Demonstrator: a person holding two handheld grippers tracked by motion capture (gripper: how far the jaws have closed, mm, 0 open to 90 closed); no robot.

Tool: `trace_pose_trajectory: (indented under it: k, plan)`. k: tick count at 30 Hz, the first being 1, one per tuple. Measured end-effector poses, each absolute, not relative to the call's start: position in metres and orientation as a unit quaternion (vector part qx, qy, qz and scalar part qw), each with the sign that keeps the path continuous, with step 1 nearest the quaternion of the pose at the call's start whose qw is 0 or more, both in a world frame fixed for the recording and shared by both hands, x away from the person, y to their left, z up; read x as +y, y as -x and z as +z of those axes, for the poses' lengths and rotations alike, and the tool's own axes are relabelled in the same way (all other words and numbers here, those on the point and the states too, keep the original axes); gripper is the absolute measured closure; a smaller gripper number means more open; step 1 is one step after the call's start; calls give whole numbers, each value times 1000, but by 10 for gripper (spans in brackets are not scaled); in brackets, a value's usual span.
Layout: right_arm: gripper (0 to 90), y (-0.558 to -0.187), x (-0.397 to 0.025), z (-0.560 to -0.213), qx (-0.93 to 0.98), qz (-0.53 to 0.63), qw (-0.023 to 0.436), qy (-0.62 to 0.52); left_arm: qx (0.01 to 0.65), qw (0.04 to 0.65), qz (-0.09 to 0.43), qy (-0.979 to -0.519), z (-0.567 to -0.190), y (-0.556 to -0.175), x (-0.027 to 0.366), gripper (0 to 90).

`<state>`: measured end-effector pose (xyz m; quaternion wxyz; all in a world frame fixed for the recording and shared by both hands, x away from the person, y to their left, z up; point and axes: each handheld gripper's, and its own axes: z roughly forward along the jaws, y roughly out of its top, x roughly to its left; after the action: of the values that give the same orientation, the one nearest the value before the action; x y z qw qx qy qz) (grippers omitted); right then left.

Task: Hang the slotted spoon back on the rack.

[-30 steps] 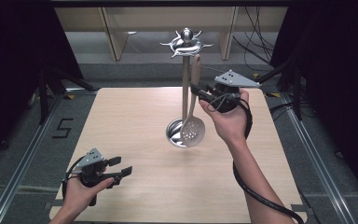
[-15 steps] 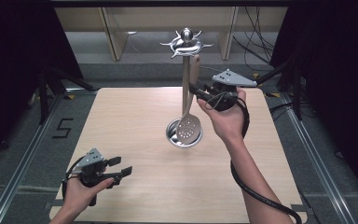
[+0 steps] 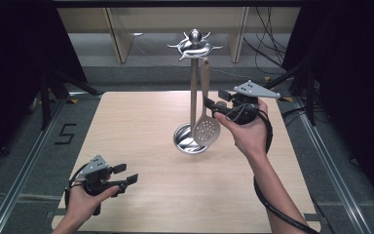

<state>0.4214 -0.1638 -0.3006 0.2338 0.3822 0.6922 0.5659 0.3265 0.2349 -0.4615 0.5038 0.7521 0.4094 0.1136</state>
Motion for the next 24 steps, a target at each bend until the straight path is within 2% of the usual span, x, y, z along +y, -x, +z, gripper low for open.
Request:
trace_pose_trajectory:
  k: [8,24]
  plan:
    - [351,-406,-191,-317,709,542,237,-384,413,500,118,-752,-462,-326,235,324]
    - [335,-376,-231,-372,725,490,214,-433,417,495,119,-753,-463,-327,235,324]
